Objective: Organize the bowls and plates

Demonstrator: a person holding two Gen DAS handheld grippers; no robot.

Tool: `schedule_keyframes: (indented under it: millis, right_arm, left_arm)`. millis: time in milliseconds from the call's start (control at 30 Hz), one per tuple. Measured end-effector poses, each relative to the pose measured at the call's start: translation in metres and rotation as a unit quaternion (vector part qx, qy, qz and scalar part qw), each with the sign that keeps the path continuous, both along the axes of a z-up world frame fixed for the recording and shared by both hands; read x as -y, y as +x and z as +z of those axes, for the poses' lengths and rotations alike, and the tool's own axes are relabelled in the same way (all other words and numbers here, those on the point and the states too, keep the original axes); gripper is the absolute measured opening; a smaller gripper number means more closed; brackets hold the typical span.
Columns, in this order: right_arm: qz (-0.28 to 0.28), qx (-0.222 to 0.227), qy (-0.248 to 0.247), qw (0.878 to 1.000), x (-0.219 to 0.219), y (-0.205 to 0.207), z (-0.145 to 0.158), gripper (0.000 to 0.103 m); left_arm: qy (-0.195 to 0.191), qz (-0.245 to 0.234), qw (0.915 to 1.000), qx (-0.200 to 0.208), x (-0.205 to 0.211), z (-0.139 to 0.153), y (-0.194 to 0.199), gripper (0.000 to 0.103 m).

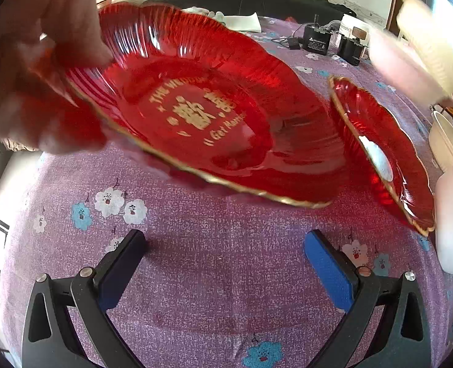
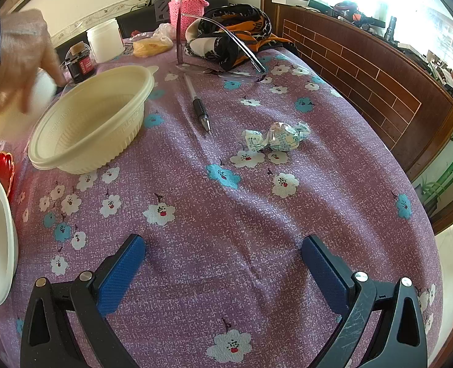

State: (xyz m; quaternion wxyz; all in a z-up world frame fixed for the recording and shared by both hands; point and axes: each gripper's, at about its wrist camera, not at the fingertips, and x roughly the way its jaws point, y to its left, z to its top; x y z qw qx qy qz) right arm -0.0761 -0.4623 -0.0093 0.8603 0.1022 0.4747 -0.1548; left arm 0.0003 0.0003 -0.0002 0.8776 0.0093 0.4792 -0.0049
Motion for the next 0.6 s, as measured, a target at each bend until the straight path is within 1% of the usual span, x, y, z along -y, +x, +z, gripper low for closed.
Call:
schedule_keyframes:
  millis: [600]
  right_arm:
    - [0.000, 0.000, 0.000, 1.000, 0.0000, -0.0003, 0.0001, 0.102]
  left_arm:
    - [0.000, 0.000, 1.0000, 0.000, 0.0006, 0.0000, -0.0014, 0.103]
